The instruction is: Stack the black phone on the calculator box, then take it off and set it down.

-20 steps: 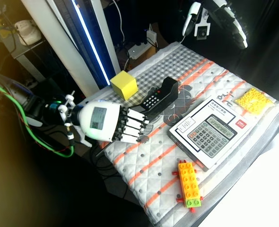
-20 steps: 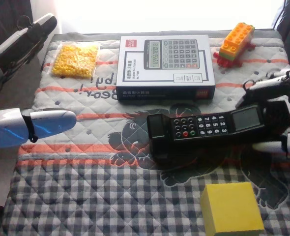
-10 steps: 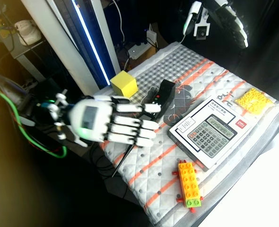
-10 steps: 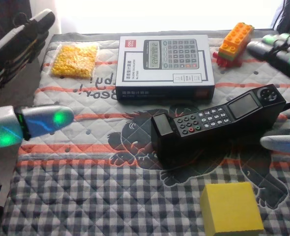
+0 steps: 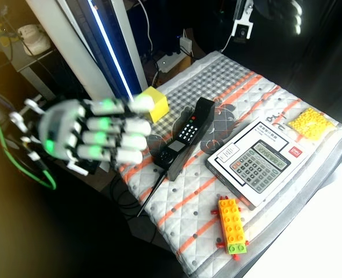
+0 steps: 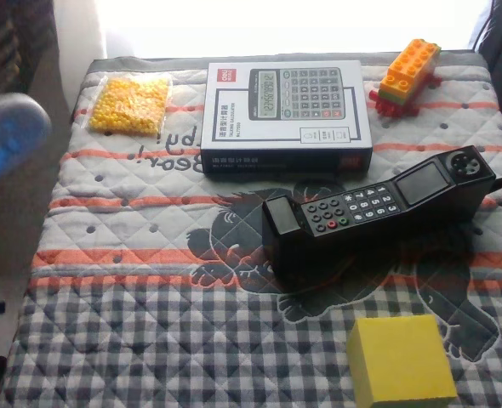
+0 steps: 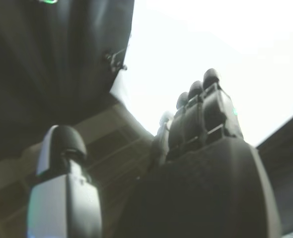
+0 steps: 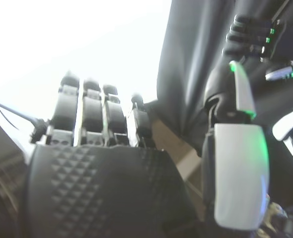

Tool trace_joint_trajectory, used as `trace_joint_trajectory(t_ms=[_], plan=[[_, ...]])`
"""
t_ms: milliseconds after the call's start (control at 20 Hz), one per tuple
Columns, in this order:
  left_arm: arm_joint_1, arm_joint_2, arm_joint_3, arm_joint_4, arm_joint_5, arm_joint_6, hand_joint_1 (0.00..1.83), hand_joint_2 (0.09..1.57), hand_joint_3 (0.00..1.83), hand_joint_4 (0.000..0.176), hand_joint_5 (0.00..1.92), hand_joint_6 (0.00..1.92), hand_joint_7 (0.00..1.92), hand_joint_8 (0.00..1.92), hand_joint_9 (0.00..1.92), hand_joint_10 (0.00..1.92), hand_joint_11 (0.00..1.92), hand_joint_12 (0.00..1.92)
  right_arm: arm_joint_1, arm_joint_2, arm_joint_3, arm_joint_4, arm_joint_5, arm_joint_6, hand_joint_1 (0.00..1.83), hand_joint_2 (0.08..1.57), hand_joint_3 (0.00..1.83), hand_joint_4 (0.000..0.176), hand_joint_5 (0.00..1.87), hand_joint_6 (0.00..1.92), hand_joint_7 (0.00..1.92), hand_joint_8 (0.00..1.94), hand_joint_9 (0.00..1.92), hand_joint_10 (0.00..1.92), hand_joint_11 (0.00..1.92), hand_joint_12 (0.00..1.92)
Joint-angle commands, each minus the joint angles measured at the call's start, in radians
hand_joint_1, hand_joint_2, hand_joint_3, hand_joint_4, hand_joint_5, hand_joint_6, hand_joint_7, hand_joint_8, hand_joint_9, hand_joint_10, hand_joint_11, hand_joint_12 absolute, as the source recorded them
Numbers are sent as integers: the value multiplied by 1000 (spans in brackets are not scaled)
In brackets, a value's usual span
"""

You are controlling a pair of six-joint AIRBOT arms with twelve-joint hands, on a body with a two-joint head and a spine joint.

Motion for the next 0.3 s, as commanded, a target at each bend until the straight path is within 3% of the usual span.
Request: trace_joint_trajectory(t_ms=[0, 50, 100, 150, 200, 250], plan=[[-8, 9, 6, -20, -172, -14, 481, 1106, 0, 14, 63, 3, 126, 4, 82, 5, 0, 70, 5, 9, 2, 16, 127, -3, 520, 1104, 17, 166, 0, 0, 54, 0, 93, 4, 93, 37], [-10, 11, 11, -23, -184, -35, 491, 1102, 0, 45, 342, 35, 100, 1, 56, 0, 1, 13, 5, 18, 1, 17, 127, -3, 550, 1151, 20, 124, 64, 20, 1, 0, 3, 0, 3, 1], [-13, 10, 14, -22, -184, -43, 491, 1102, 0, 45, 342, 35, 100, 1, 56, 0, 1, 13, 7, 22, -1, 17, 127, -3, 550, 1151, 20, 124, 64, 20, 1, 0, 3, 0, 3, 1], [-15, 10, 20, -21, -184, -59, 409, 1107, 0, 74, 446, 21, 86, 0, 37, 0, 0, 2, 17, 29, -4, 14, 127, -3, 610, 1133, 6, 92, 94, 25, 0, 0, 0, 0, 0, 0], [-16, 7, 27, -21, -184, -74, 326, 1209, 8, 94, 648, 73, 100, 1, 7, 0, 0, 0, 29, 32, -4, 5, 127, -4, 693, 1105, 0, 68, 185, 18, 0, 0, 0, 0, 0, 0], [-19, 2, 35, -20, -184, -94, 251, 1302, 9, 134, 673, 60, 61, 0, 1, 0, 0, 0, 42, 36, -5, -9, 127, -9, 564, 1109, 4, 79, 178, 5, 0, 0, 0, 0, 20, 9]])
